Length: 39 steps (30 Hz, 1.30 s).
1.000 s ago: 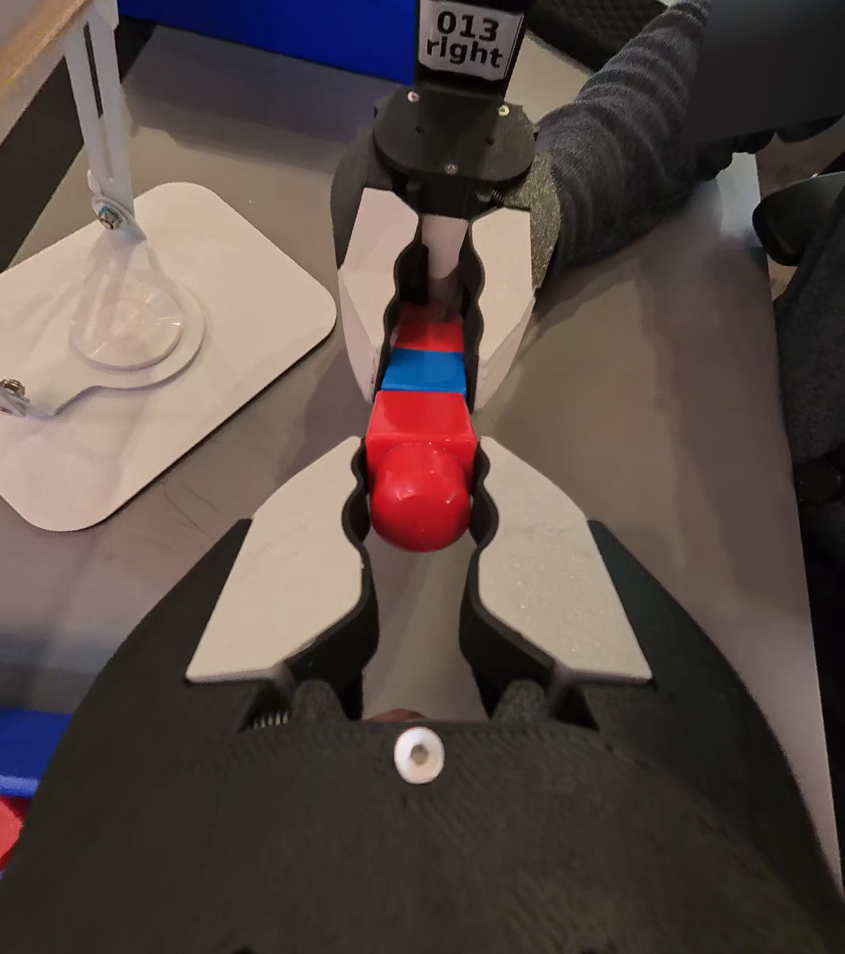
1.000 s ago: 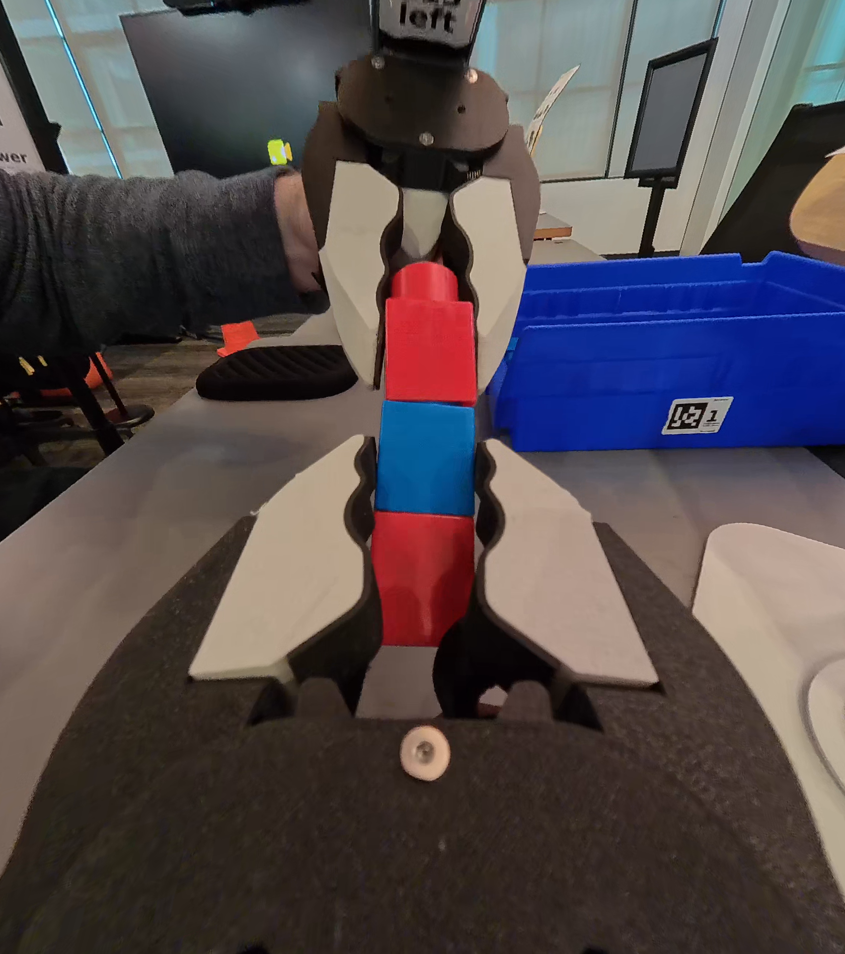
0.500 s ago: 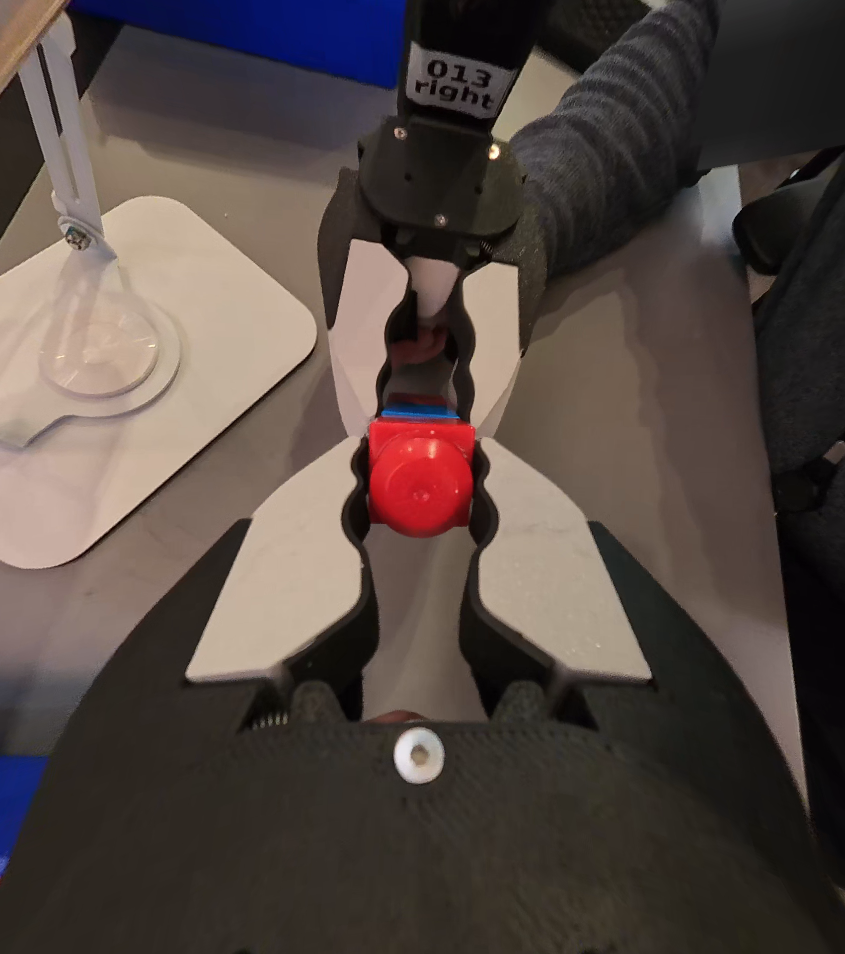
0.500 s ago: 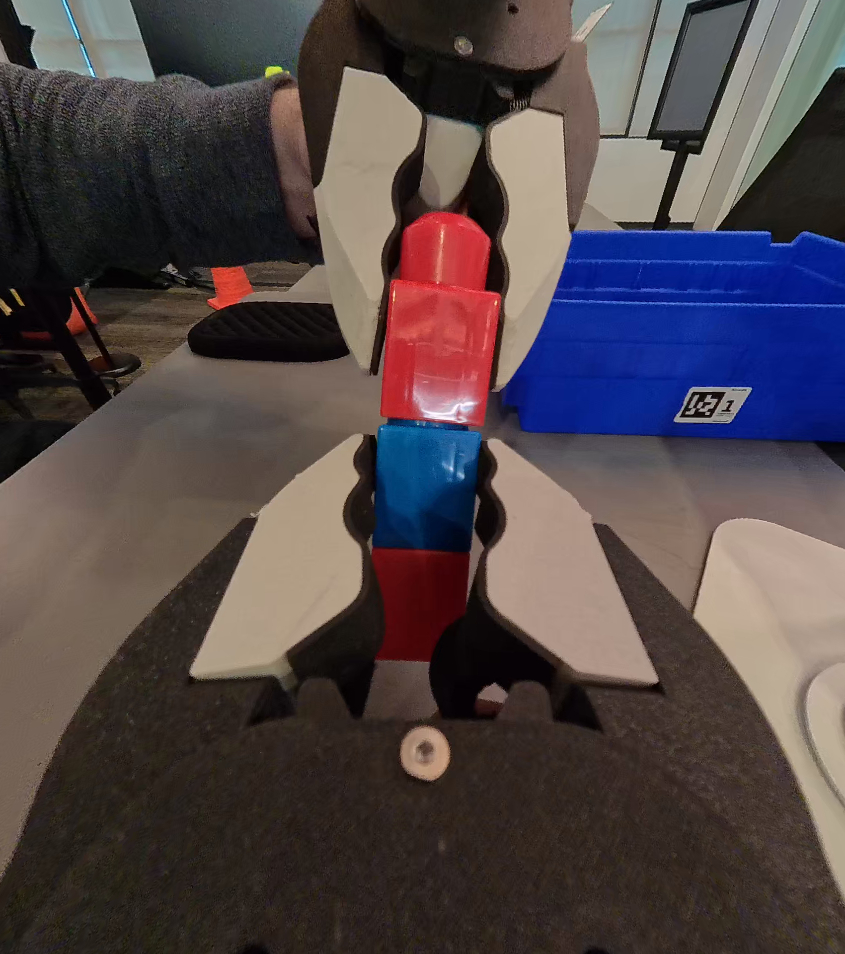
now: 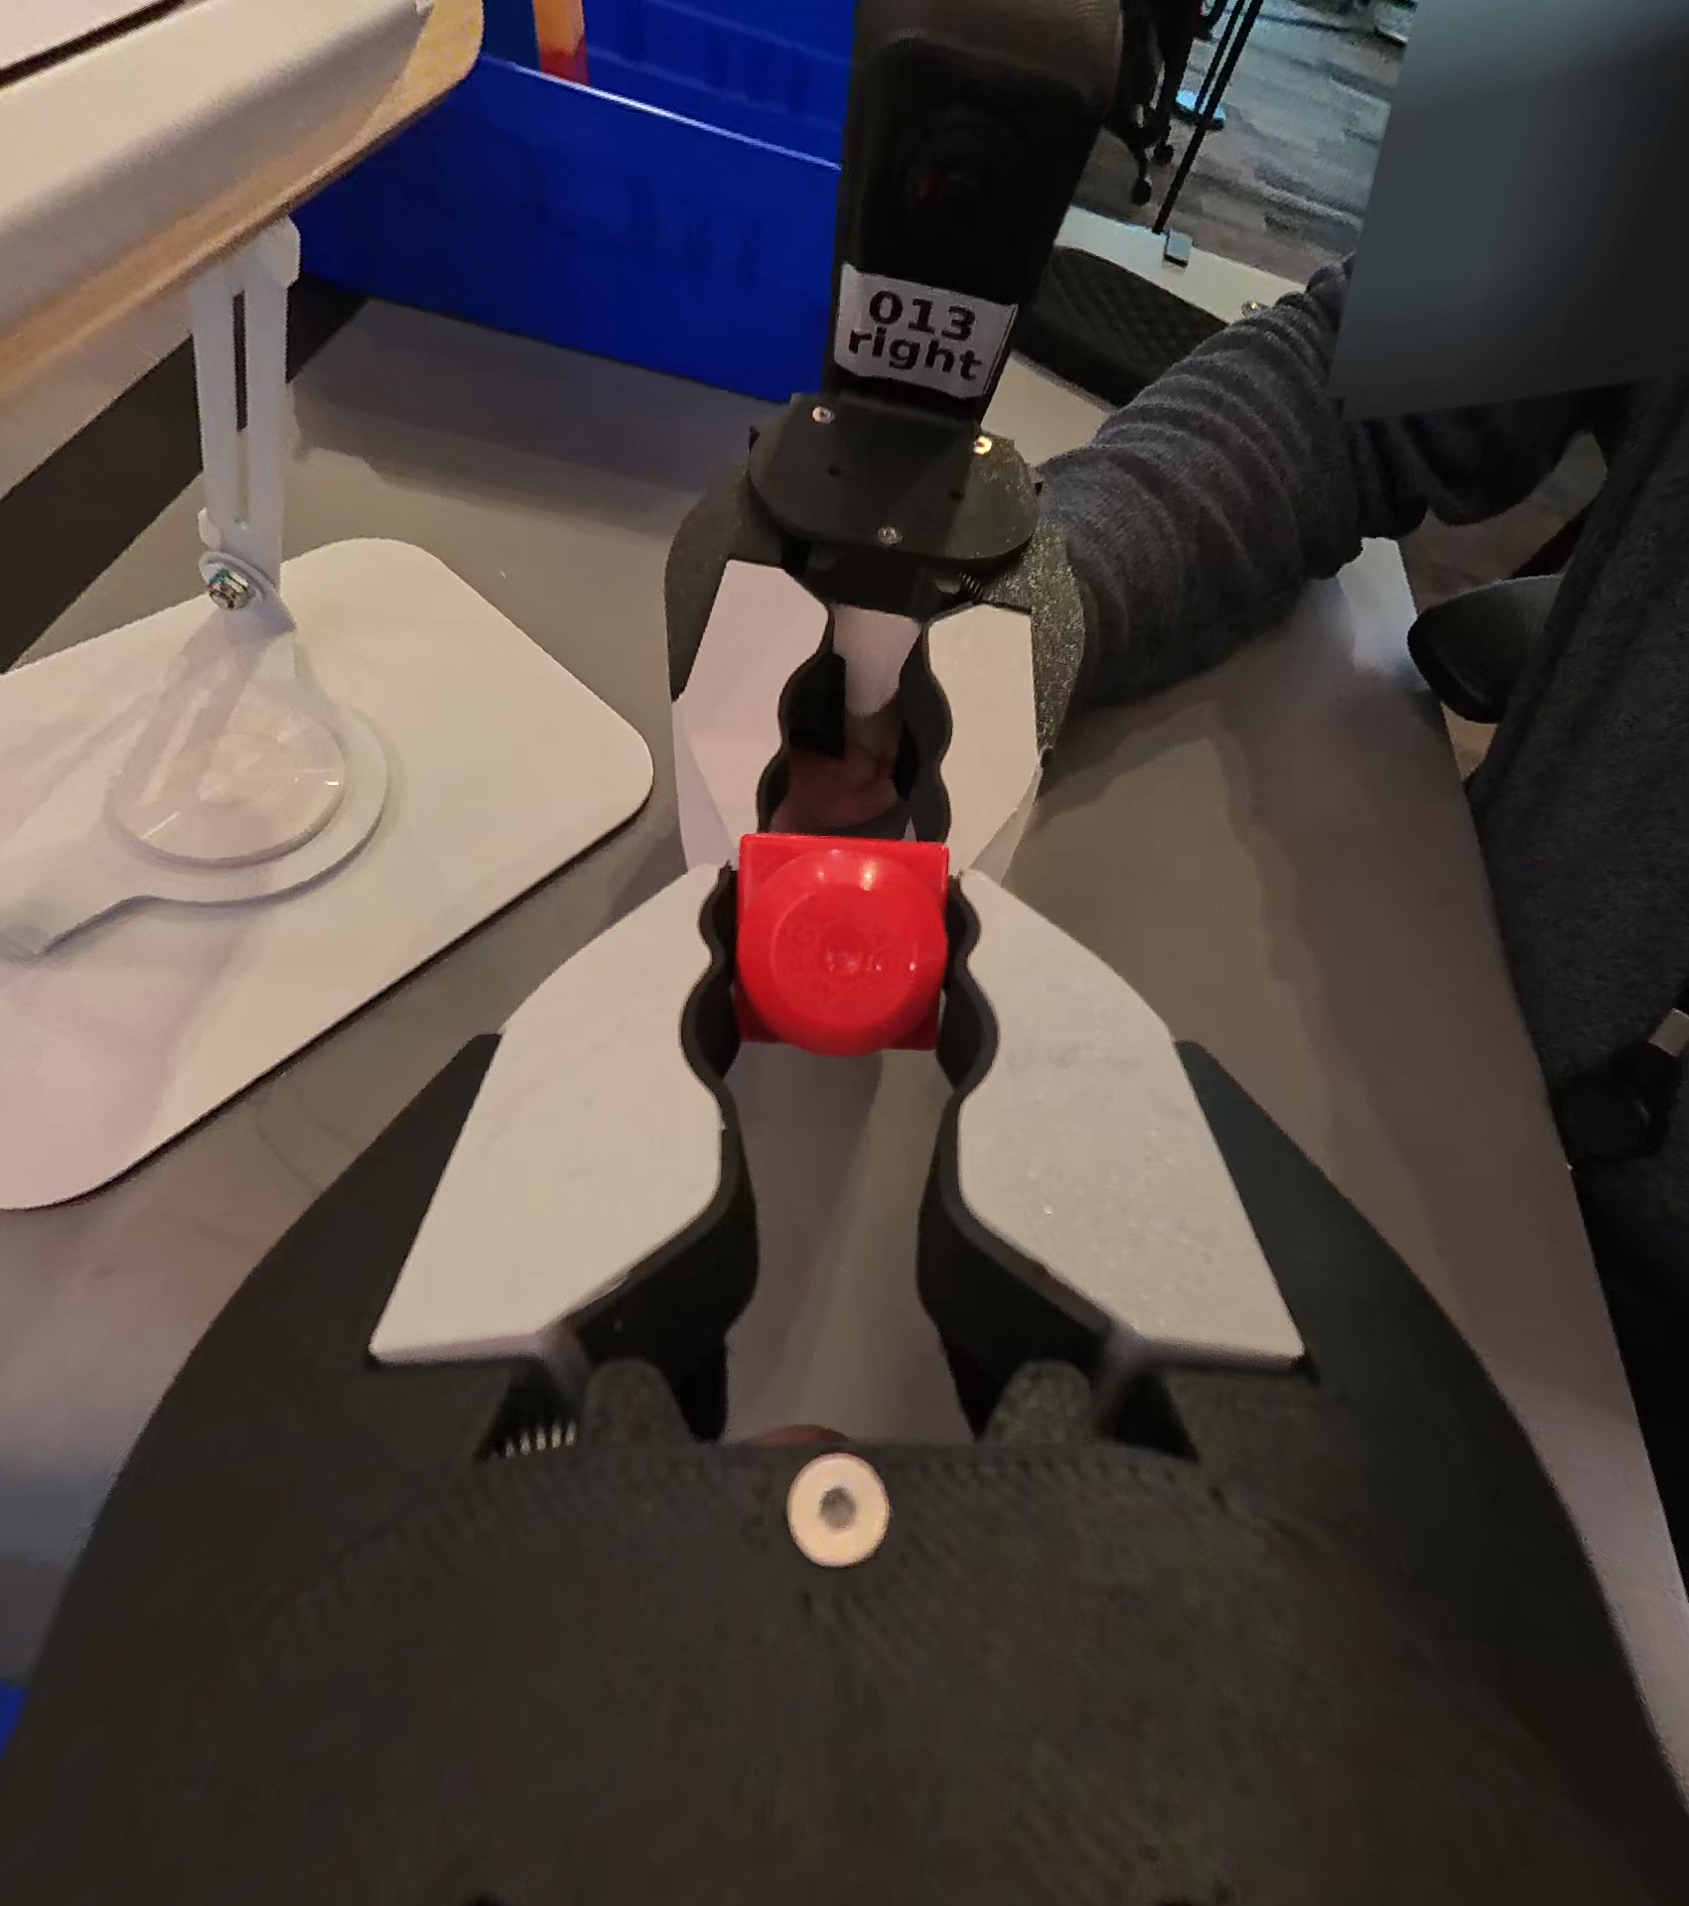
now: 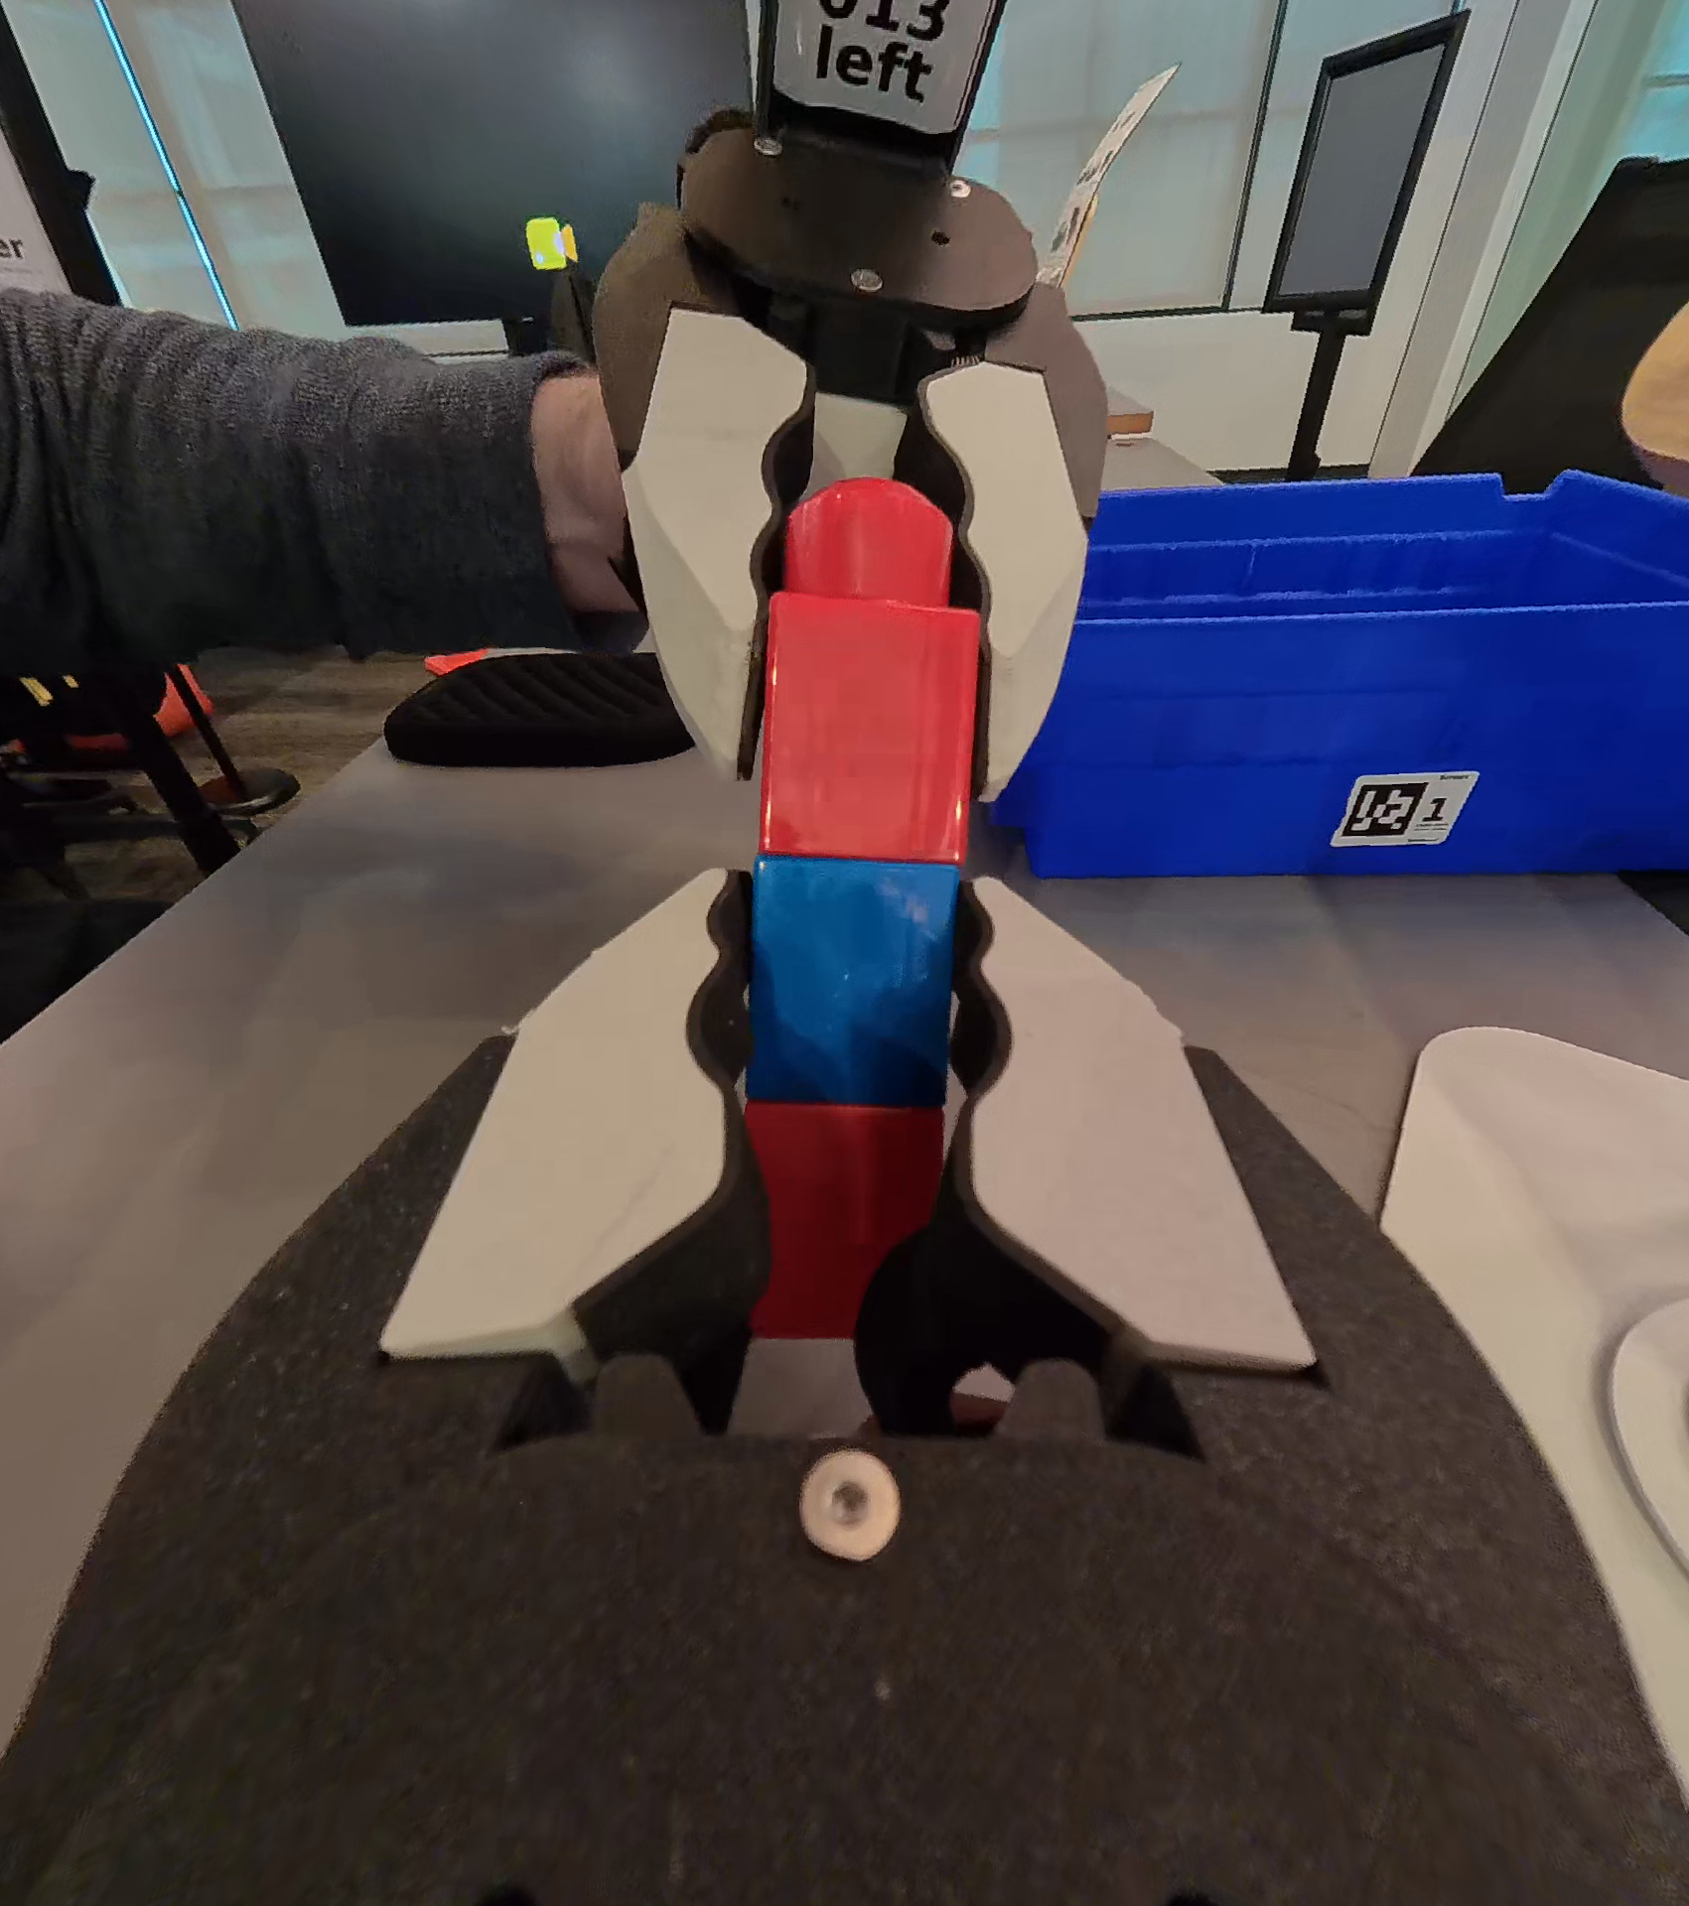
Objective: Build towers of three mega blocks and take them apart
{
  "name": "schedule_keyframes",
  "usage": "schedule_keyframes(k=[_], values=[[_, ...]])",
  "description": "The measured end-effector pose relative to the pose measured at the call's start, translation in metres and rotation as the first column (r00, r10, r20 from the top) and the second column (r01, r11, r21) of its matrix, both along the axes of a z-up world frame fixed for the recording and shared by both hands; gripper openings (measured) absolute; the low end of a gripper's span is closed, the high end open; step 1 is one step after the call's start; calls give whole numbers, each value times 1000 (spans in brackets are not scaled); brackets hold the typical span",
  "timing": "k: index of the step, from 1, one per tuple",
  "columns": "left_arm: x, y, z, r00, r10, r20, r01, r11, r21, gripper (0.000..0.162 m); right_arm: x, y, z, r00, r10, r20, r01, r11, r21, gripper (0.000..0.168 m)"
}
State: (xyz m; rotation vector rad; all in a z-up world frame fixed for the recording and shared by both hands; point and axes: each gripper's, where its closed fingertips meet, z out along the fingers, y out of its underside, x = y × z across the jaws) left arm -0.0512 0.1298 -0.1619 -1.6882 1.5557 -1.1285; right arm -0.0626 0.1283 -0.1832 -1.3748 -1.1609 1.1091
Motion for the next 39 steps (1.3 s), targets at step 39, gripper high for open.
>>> schedule_keyframes(k=[39], values=[[-13,2,-11,970,-29,-243,58,992,113,35,1,2,-7,998,43,51,-43,999,-18,36]])
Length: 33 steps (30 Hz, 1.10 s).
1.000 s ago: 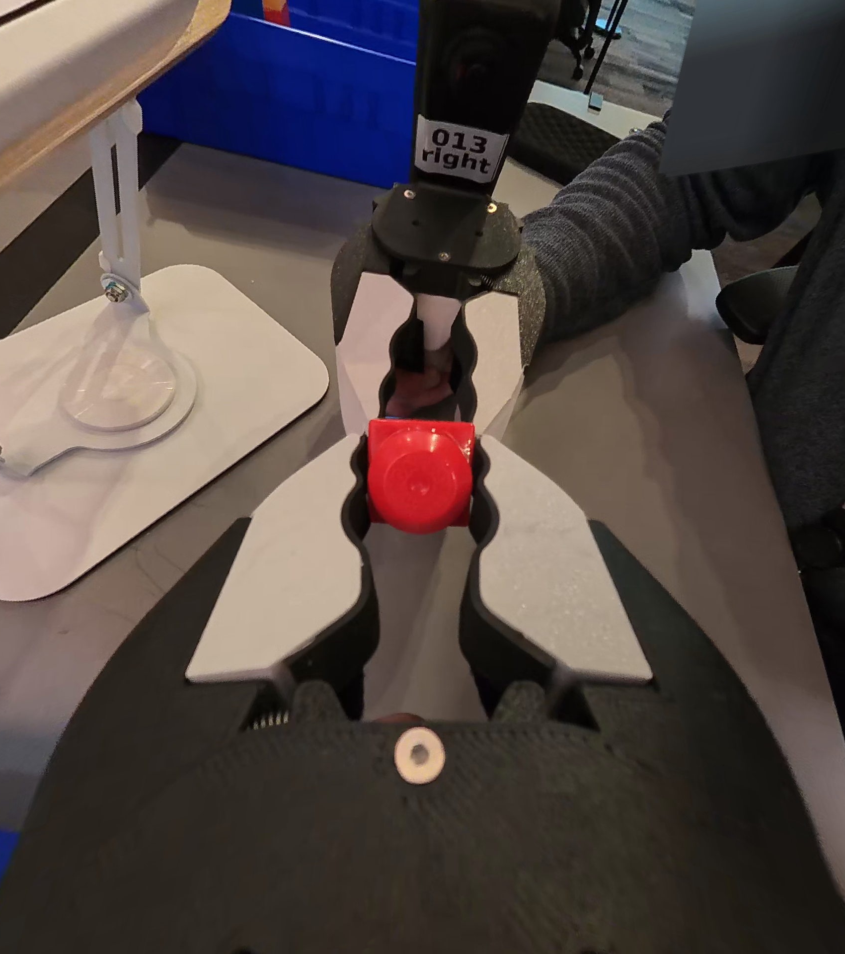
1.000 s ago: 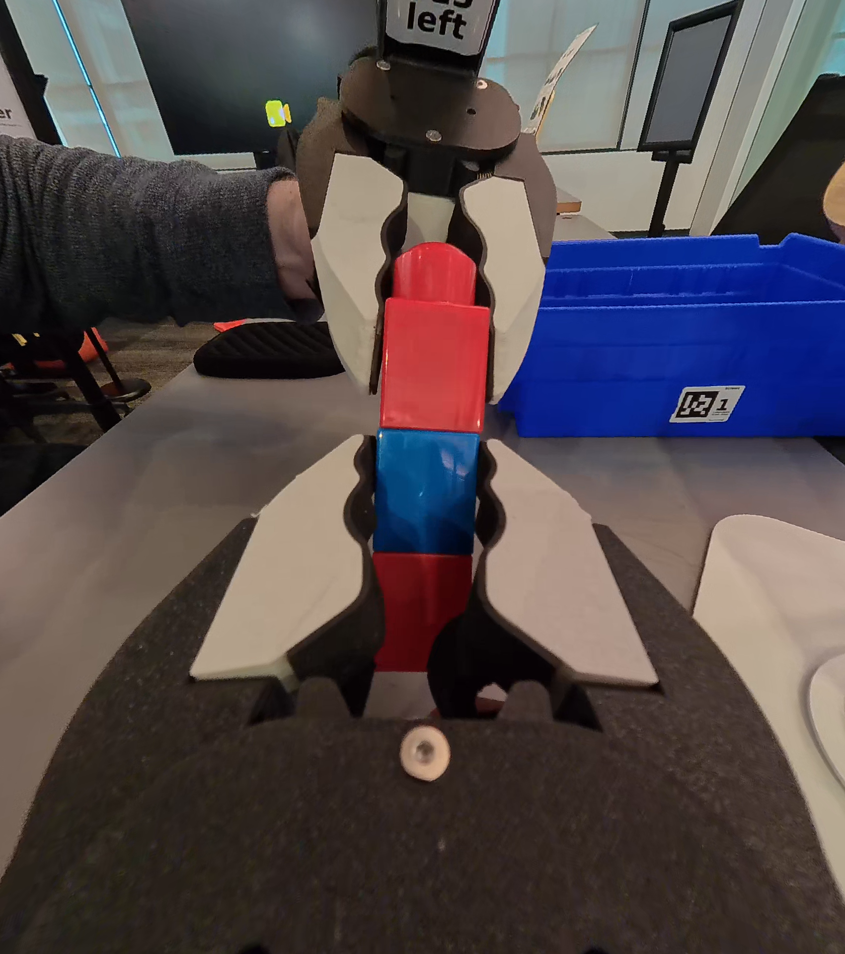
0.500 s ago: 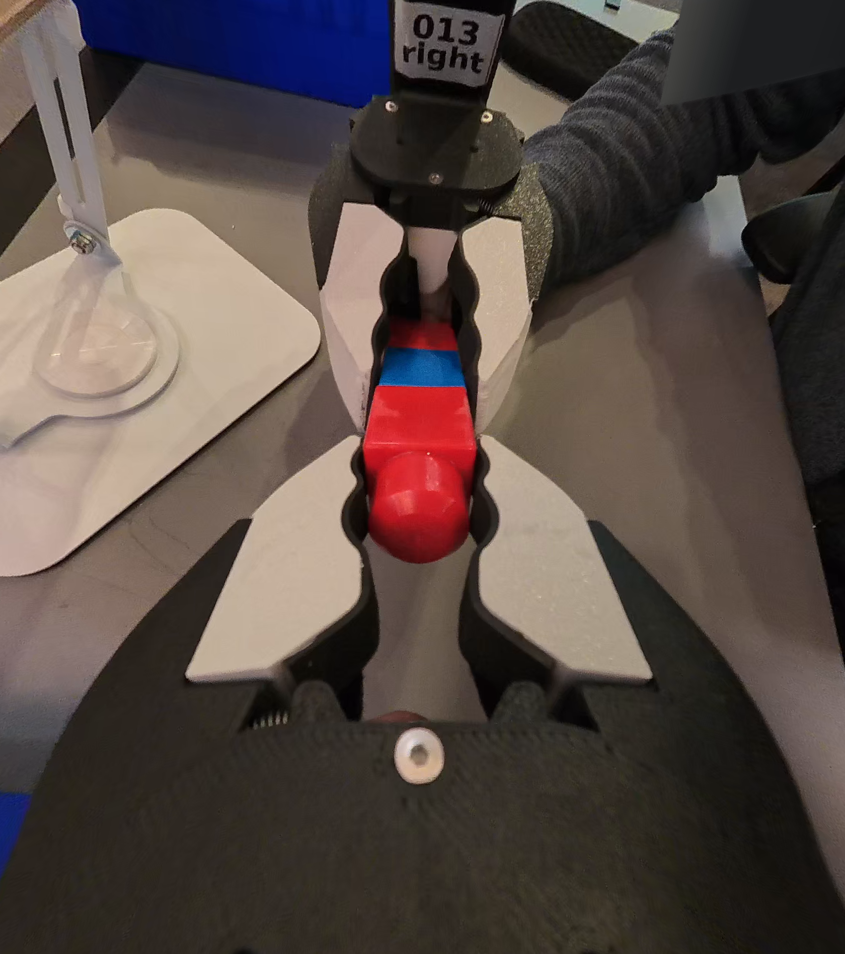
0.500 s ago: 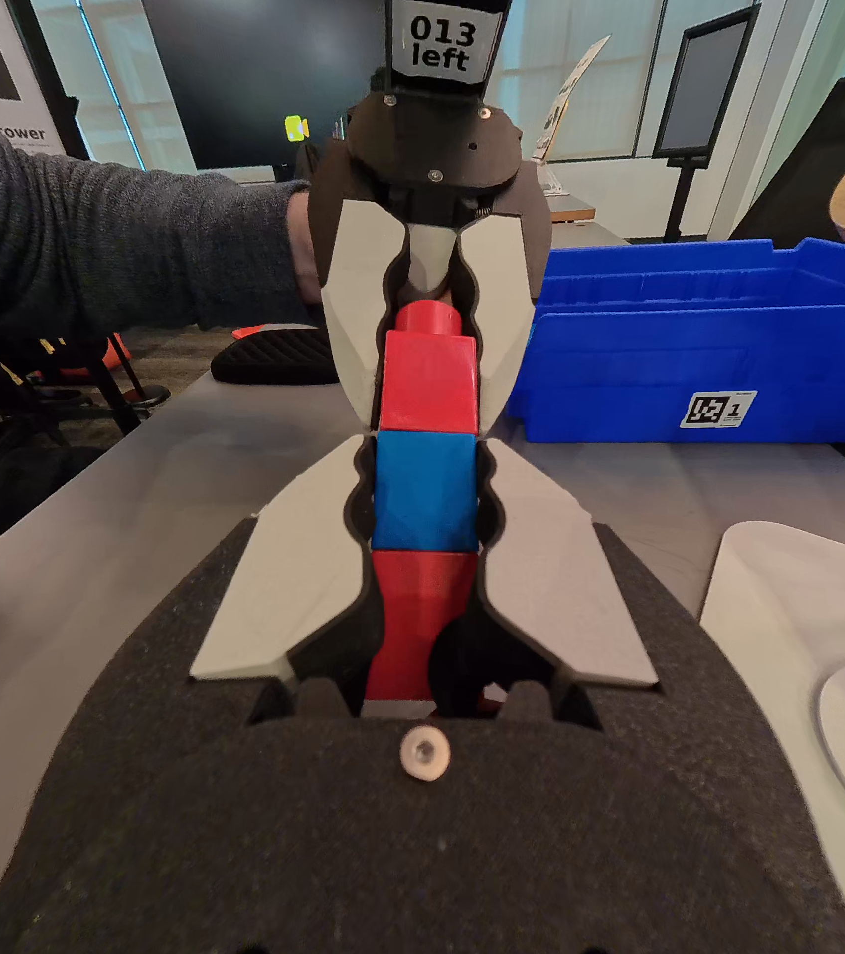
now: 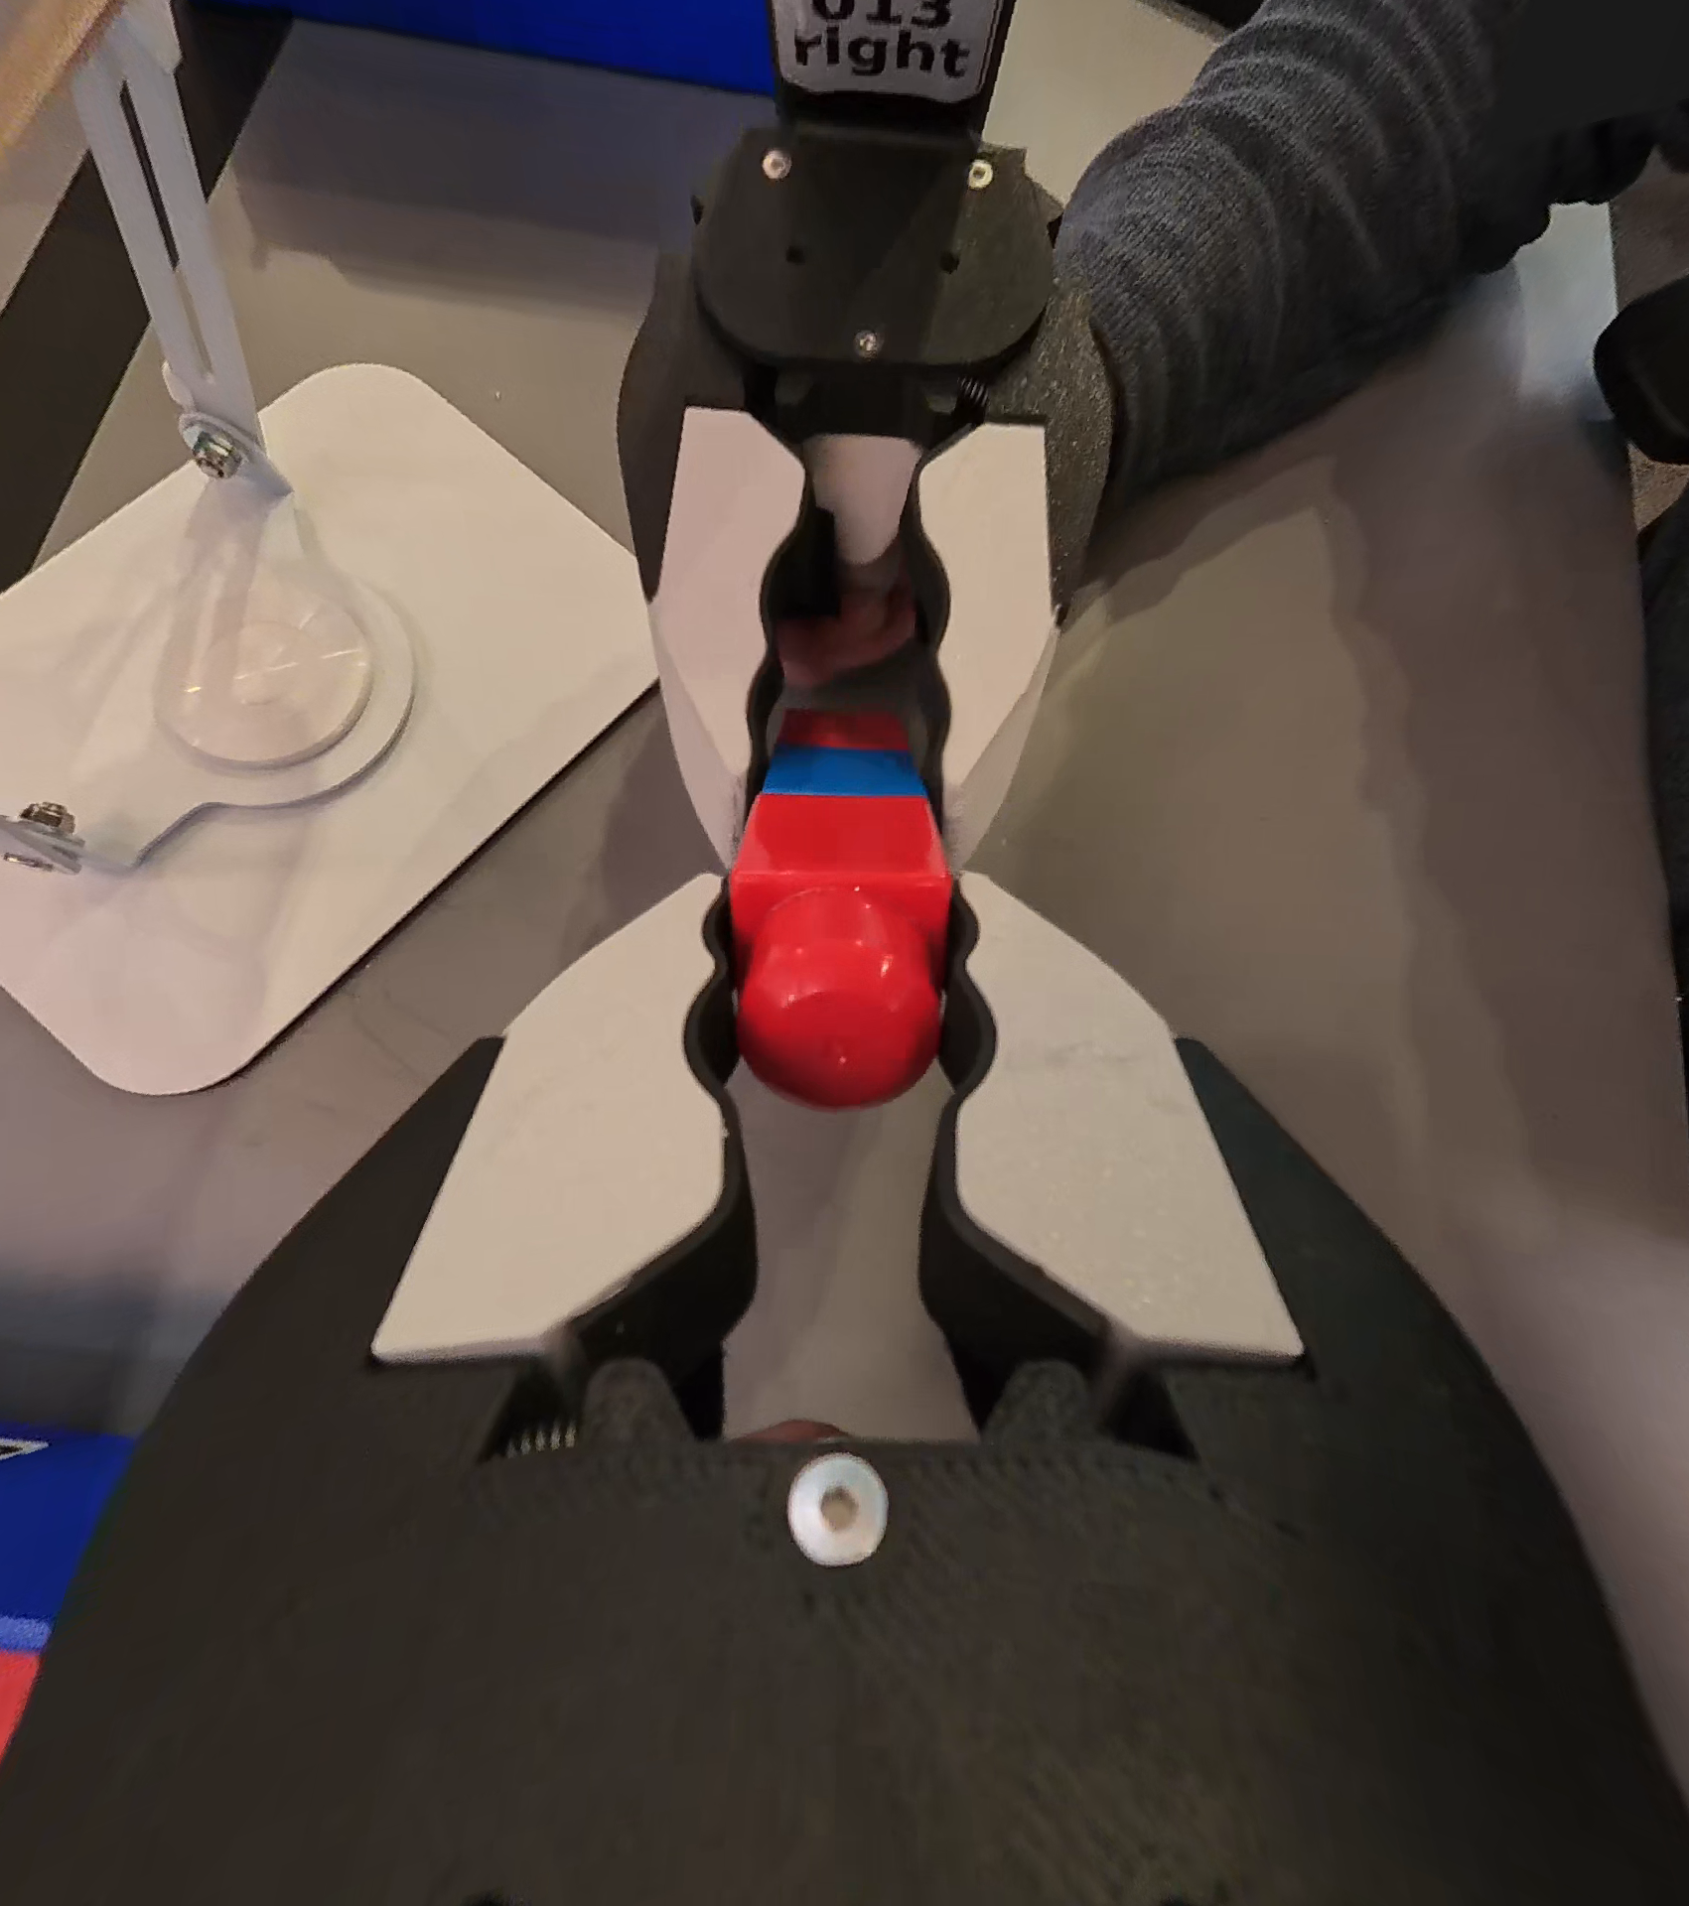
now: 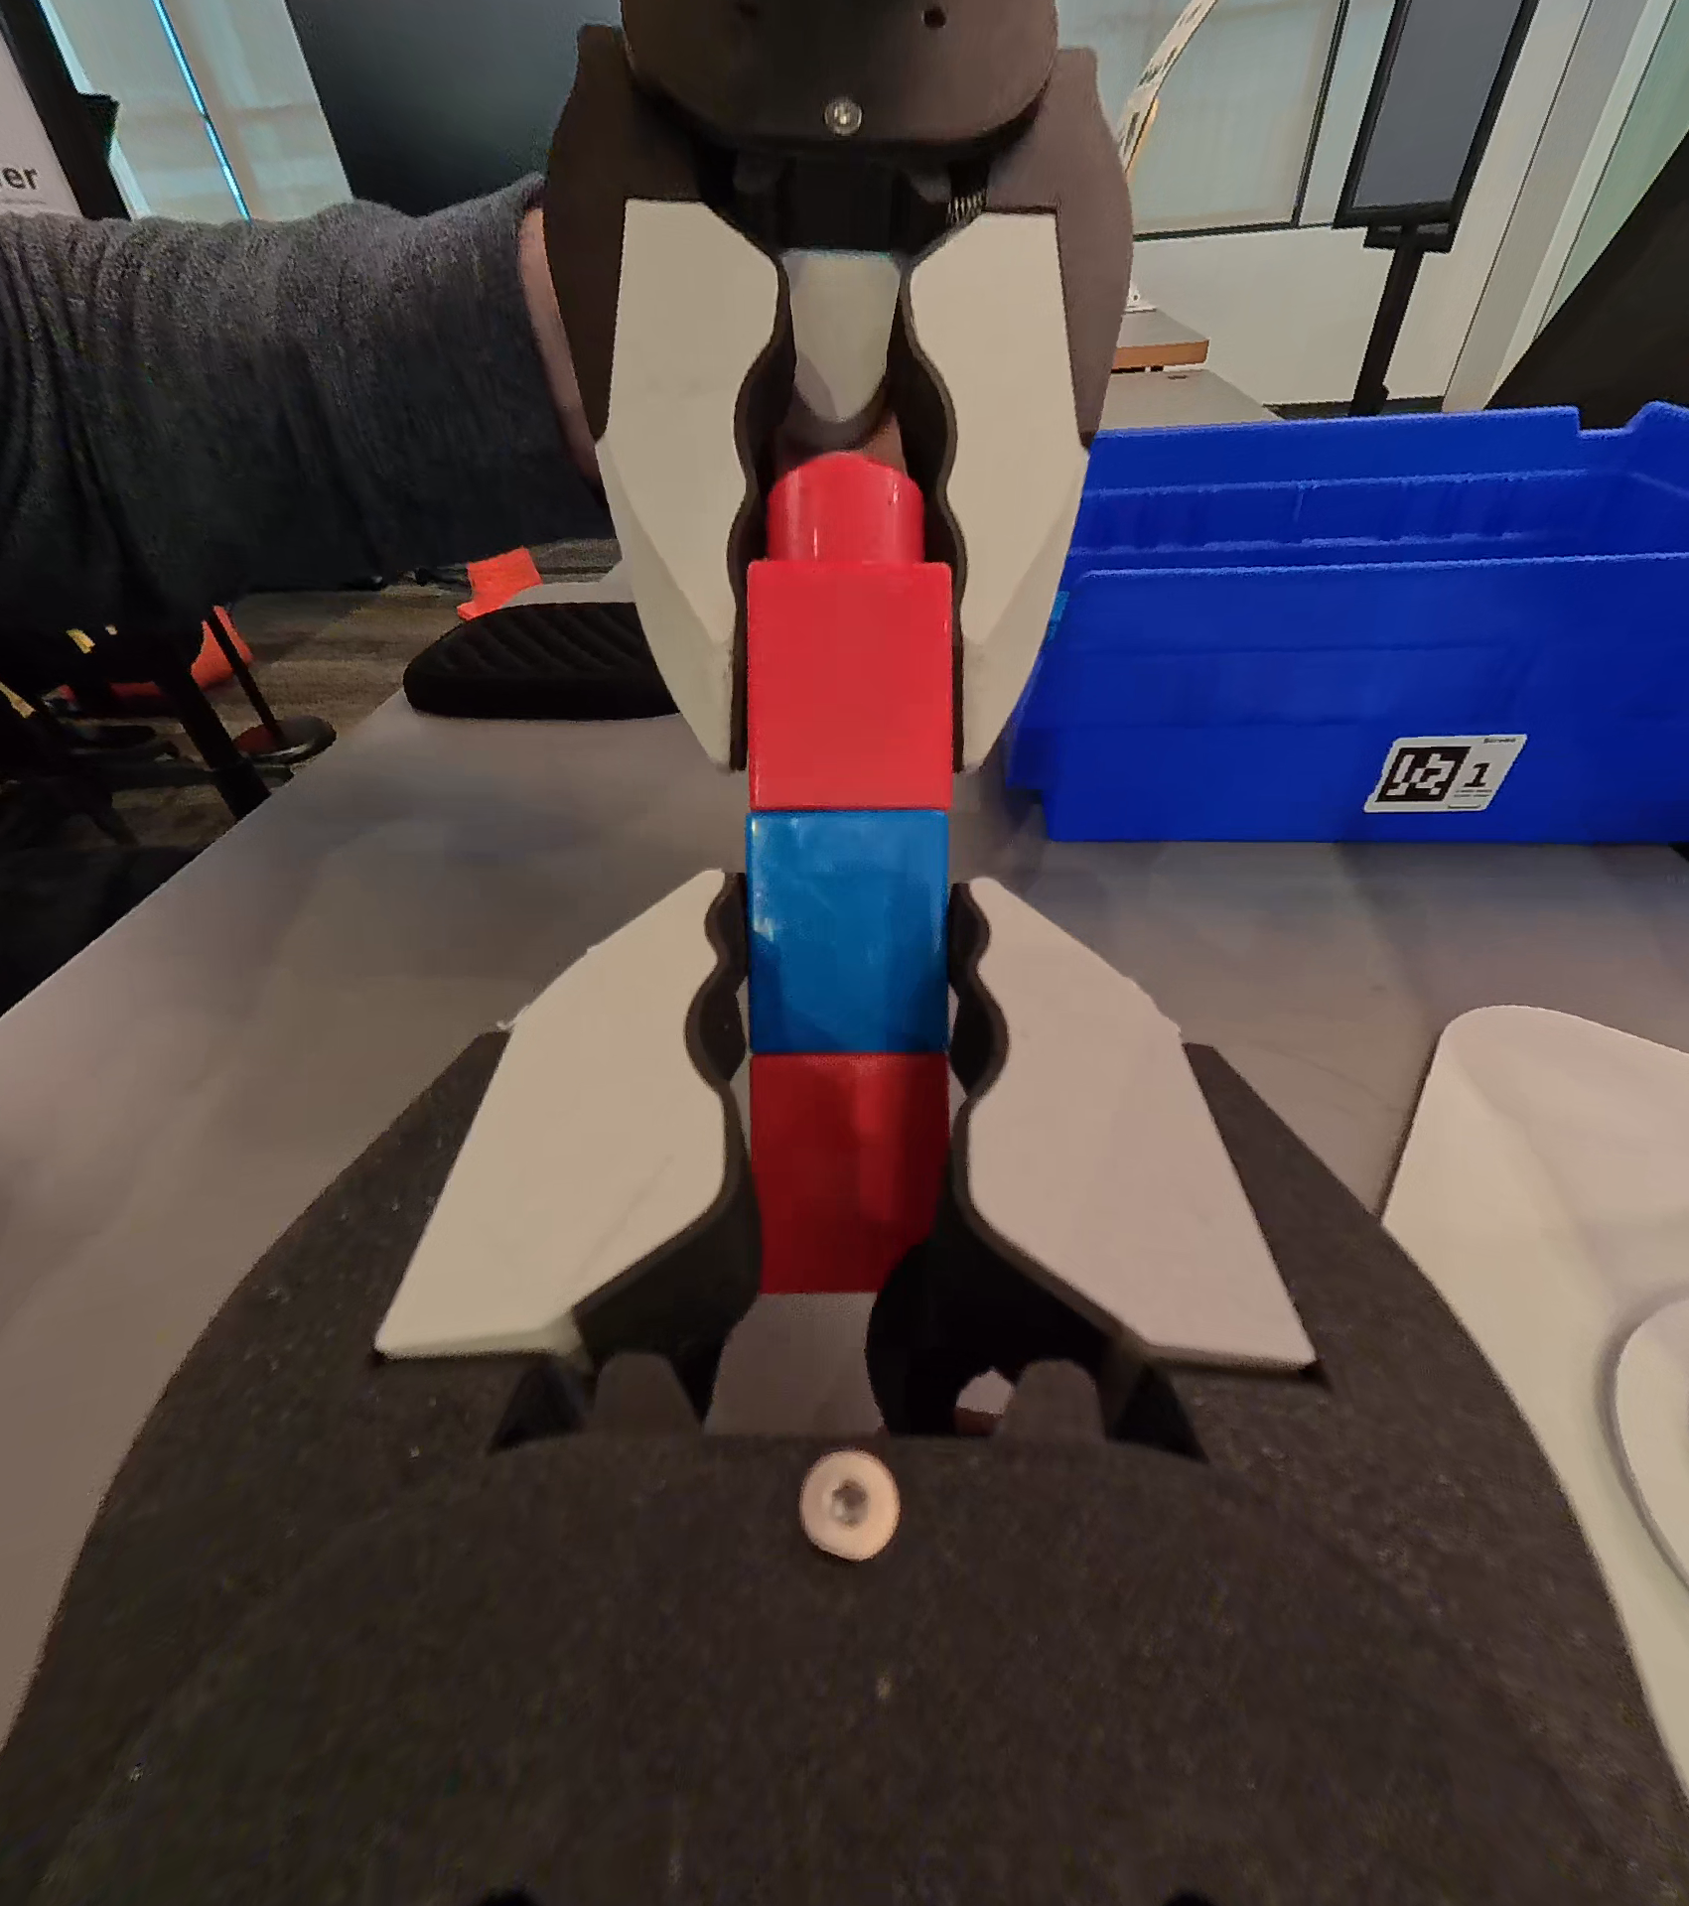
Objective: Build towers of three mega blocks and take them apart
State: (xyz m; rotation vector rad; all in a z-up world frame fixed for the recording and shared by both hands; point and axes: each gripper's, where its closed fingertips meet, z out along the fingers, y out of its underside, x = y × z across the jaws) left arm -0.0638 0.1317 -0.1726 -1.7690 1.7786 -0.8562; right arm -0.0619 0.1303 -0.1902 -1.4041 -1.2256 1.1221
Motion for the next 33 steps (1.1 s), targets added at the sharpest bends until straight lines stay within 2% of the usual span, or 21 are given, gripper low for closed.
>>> schedule_keyframes(k=[10,23,26,29,33], values=[[0,-1,-4,1000,-5,-15,6,1000,14,36,1,-2,-1,1000,13,7,-13,1000,-5,36],[9,-6,7,999,-45,-5,45,999,23,36,-2,-6,-5,999,30,35,-31,999,14,36],[11,-1,12,1000,-5,28,5,1000,-7,36,0,-4,2,999,26,-18,-26,1000,-14,36],[10,4,14,994,57,93,-54,998,-39,50,3,0,8,998,10,-61,-12,999,-35,36],[11,1,4,980,120,156,-102,988,-119,53,10,7,20,986,-13,-165,-7,993,-119,36]])
